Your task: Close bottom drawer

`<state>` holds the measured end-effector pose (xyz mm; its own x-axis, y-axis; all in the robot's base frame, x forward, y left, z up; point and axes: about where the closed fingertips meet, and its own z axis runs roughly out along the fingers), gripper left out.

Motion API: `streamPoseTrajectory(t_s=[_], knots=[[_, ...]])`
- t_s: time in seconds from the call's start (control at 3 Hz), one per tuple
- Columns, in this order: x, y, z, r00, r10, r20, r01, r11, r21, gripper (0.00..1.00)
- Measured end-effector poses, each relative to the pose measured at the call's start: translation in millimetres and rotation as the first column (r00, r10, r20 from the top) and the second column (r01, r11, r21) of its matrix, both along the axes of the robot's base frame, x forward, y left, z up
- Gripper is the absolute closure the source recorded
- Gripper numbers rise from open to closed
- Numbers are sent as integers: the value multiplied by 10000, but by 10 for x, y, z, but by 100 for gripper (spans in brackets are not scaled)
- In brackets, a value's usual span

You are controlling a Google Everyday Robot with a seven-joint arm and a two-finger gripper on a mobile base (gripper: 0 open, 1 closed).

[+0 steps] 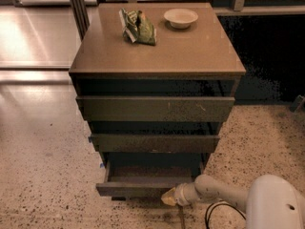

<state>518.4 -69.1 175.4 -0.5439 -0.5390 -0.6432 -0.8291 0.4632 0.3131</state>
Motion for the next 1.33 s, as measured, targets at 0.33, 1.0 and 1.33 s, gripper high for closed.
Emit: streamPoseTrajectory(t_s=[0.33,1.0,1.33], knots=[[196,-80,63,9988,-277,401,282,9995,-125,100],[545,-109,99,9946,-366,967,383,9991,-161,100],[976,-66,70,9903,-392,1336,403,9992,-56,100]])
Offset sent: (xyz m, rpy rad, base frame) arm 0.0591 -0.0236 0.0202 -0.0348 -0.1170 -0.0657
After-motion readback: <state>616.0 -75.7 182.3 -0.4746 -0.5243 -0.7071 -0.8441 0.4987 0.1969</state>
